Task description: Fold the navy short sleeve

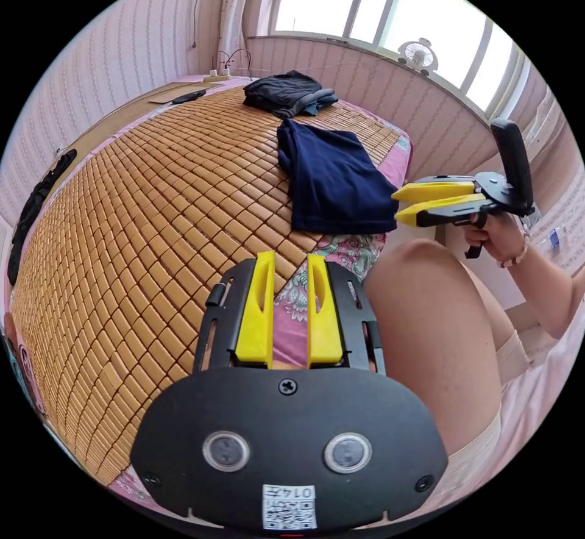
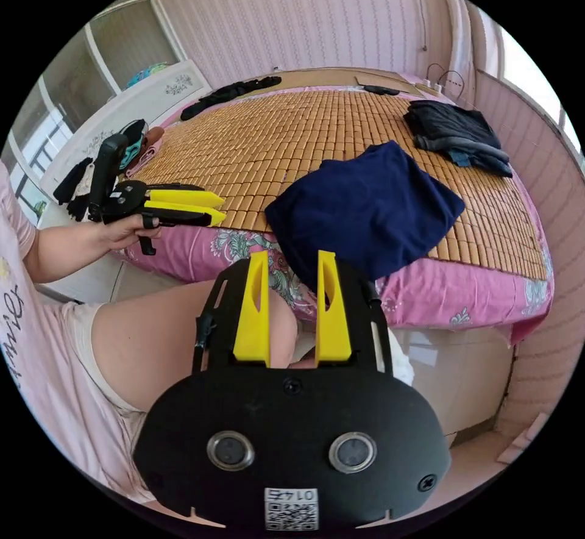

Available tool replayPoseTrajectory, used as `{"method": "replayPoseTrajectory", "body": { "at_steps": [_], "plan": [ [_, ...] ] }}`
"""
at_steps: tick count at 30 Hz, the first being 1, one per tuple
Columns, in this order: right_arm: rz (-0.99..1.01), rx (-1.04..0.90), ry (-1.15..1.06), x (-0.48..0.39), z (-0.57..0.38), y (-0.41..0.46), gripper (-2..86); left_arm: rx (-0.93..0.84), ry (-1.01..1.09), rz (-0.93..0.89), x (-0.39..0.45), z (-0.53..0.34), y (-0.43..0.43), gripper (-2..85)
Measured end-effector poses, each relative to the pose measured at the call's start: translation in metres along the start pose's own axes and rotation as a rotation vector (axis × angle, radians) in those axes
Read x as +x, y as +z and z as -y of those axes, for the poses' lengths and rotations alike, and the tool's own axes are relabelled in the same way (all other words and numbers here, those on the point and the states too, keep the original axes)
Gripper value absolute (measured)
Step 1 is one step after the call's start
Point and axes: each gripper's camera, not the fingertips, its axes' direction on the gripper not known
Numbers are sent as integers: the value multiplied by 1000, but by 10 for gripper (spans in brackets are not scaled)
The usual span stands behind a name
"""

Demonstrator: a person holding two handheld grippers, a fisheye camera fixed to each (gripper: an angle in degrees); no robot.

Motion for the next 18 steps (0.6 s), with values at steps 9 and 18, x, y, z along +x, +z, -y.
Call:
{"method": "replayPoseTrajectory", "body": {
  "at_steps": [9,18],
  "plan": [
    [54,-112,33,44,49,72,20,85,-1,-19,-10,31,11,84],
    [282,590,739,205,-124,-49,9,31,60,-94,-32,48,34,95]
  ]
}}
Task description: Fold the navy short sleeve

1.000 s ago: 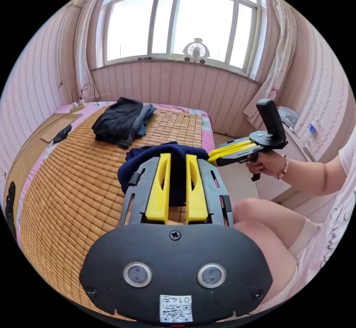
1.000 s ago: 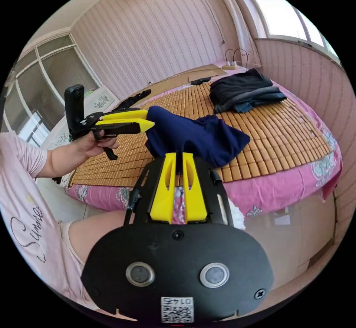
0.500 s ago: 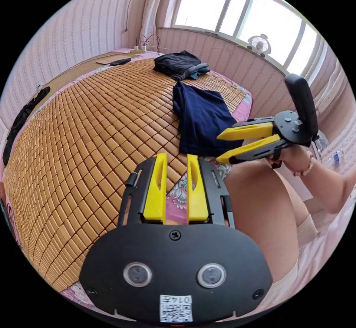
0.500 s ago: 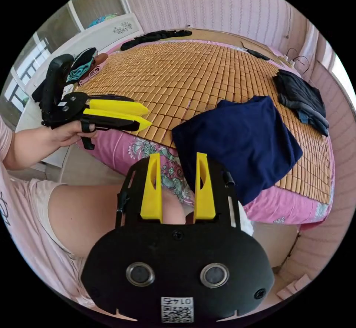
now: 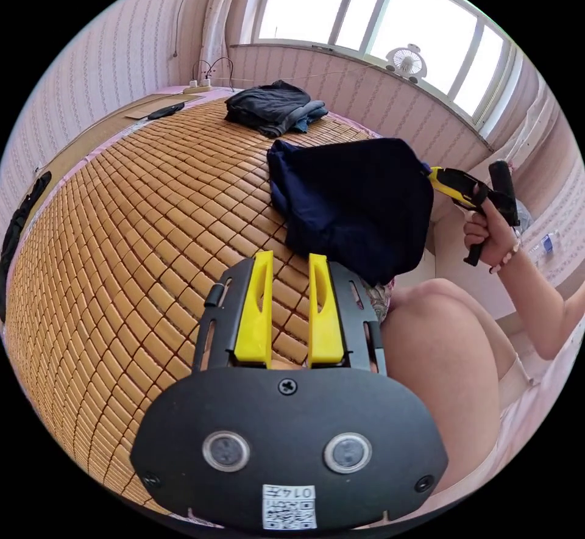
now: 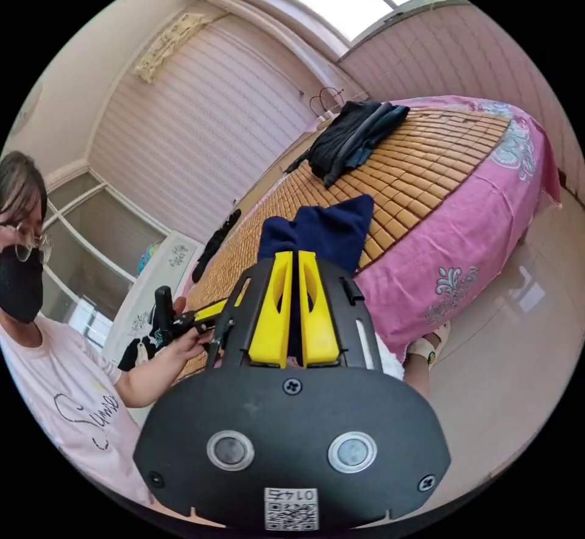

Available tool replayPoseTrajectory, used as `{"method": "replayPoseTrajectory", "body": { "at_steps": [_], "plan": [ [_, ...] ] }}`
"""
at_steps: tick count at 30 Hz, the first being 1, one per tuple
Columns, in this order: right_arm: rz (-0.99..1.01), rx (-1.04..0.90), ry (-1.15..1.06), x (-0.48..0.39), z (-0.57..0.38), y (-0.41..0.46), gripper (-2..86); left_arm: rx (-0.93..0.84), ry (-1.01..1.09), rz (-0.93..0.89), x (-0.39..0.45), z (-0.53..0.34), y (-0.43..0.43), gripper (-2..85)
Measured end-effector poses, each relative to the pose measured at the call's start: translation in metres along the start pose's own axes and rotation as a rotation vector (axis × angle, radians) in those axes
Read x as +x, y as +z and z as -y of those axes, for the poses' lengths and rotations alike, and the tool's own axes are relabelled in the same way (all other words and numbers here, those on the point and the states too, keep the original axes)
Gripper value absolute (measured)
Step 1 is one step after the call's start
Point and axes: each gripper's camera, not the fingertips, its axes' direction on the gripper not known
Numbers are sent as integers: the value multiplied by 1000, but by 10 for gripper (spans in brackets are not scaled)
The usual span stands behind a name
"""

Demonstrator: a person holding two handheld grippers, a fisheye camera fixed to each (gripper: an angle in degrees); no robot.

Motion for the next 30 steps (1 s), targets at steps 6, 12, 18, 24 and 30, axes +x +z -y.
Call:
{"method": "replayPoseTrajectory", "body": {
  "at_steps": [6,12,18,24,30],
  "plan": [
    [-70,49,145,55,-23,-44,8,-77,-18,-42,1,20,38,66],
    [69,62,48,38,-15,-51,8,94,-60,-133,-18,31,-32,12],
    [137,-33,-56,19,-3,-27,9,278,125,214,-35,110,-132,40],
    [16,-89,20,40,-22,5,9,213,-73,320,-108,99,-136,60],
    [-9,-120,81,55,-38,15,9,83,-140,268,-99,-33,-132,56]
  ]
}}
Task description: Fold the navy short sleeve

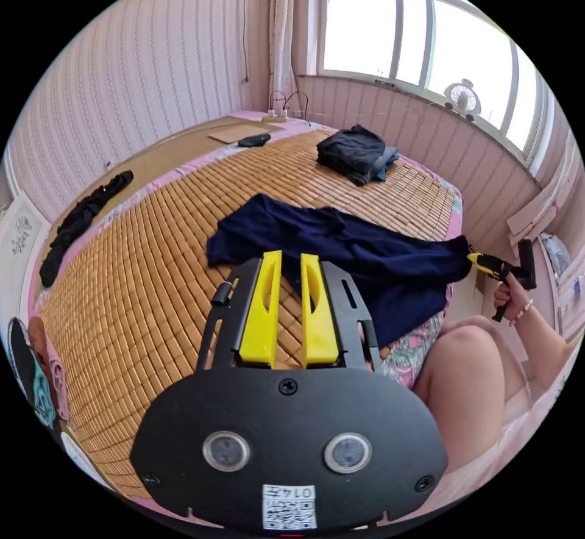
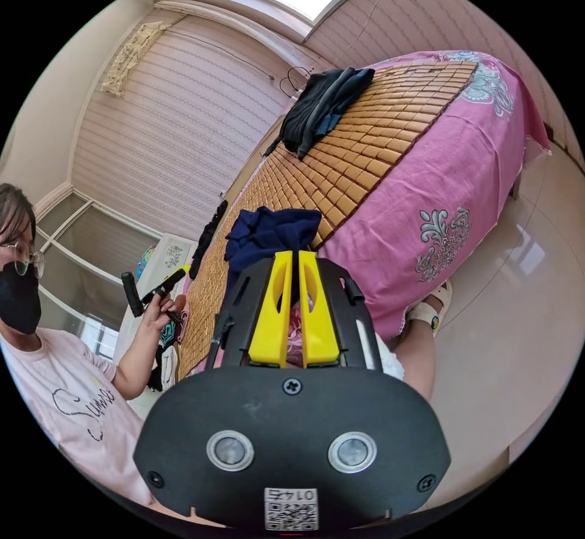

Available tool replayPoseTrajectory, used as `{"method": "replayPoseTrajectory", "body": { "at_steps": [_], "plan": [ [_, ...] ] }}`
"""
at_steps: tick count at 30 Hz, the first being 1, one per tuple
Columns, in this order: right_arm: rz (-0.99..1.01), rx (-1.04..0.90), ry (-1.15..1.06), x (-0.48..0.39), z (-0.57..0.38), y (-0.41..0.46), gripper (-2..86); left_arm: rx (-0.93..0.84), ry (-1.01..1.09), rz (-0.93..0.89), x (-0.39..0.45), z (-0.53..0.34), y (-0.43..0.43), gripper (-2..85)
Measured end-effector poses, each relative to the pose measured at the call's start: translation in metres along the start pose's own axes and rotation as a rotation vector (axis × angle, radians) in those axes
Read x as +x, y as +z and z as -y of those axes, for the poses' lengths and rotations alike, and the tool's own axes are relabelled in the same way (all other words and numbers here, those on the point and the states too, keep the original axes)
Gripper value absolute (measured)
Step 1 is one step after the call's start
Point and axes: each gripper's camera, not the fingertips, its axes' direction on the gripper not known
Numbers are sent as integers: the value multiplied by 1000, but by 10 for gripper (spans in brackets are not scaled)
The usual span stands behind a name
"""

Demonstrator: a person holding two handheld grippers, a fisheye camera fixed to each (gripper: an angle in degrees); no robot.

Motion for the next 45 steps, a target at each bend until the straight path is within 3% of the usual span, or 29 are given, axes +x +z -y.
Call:
{"method": "replayPoseTrajectory", "body": {
  "at_steps": [4,7,12,18,25,30,37,42,45],
  "plan": [
    [30,-9,-9,-8,3,4,9,-166,-186,-342,11,-67,27,57],
    [49,-27,-38,-21,10,9,10,-206,-256,-336,30,-80,51,76],
    [84,-22,-64,-38,18,9,10,-182,-216,-332,30,-75,48,33],
    [229,13,-46,-44,31,-3,10,9,-92,-371,-21,-55,-53,32],
    [-86,-197,-15,-28,30,60,12,36,-248,-232,-64,-34,-47,57],
    [-107,-217,-29,-34,25,65,19,-99,-273,-265,-43,-71,-38,66],
    [-171,-40,-58,-63,31,34,97,-145,-218,-223,2,-91,-24,115],
    [-305,-106,-117,-82,48,53,135,-175,-167,-139,20,-92,-25,70],
    [-437,-111,-61,-73,51,61,109,-172,-203,-199,13,-97,-37,13]
  ]
}}
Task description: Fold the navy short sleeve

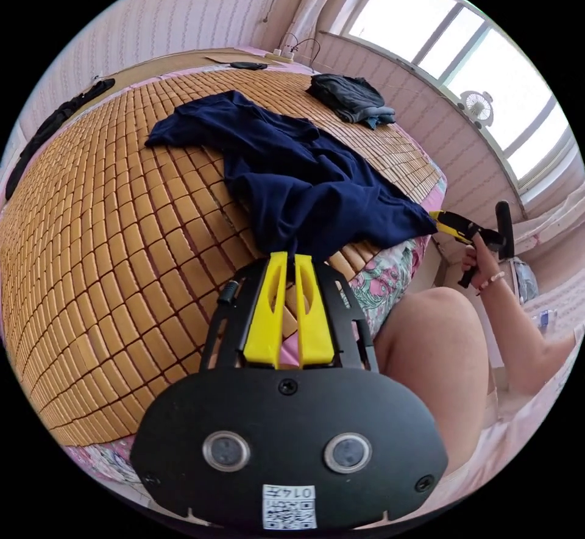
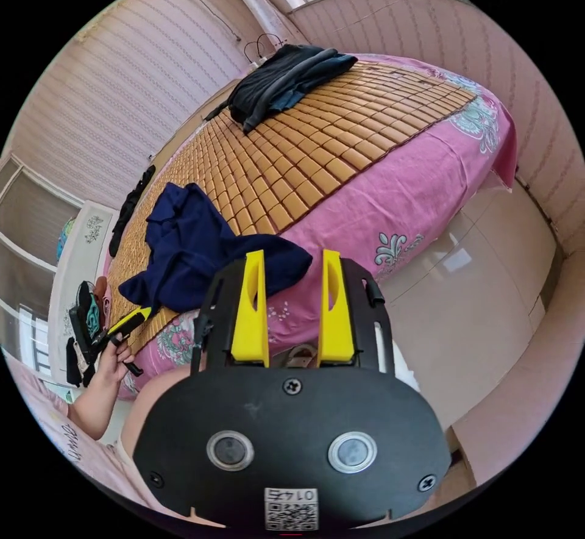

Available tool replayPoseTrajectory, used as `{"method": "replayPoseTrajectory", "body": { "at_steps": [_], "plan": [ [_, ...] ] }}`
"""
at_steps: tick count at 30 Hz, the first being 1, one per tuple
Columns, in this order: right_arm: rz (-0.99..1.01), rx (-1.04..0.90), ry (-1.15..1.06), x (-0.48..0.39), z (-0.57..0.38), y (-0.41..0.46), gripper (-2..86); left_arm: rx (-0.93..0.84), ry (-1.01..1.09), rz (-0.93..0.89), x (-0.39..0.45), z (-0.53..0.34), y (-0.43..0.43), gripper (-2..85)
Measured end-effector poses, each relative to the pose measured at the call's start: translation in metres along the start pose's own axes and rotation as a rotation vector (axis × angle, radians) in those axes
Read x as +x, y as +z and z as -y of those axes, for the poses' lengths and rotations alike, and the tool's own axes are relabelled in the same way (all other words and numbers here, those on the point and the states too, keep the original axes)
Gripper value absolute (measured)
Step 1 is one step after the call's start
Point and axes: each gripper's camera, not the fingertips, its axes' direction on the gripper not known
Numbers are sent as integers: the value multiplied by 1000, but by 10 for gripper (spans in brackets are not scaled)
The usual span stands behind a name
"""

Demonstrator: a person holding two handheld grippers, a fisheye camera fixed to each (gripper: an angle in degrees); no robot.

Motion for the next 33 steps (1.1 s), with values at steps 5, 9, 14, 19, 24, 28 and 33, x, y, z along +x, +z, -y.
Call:
{"method": "replayPoseTrajectory", "body": {
  "at_steps": [5,9,14,19,24,28,33],
  "plan": [
    [103,-9,43,14,-2,-23,110,-2,19,-65,1,-22,-40,-3],
    [102,-76,30,10,-2,-20,102,2,44,-77,4,-40,-68,-4],
    [224,-64,48,8,-9,-62,9,68,28,-117,6,-73,-118,-7],
    [498,62,3,-17,-23,-147,5,235,84,-156,11,-100,-207,-8],
    [744,288,-65,-62,-32,-239,4,488,149,-152,9,-132,-331,-9],
    [997,433,-200,-123,-35,-323,4,760,199,-140,7,-169,-450,-9],
    [1210,553,-414,-197,-50,-432,4,1017,285,-100,18,-222,-584,-9]
  ]
}}
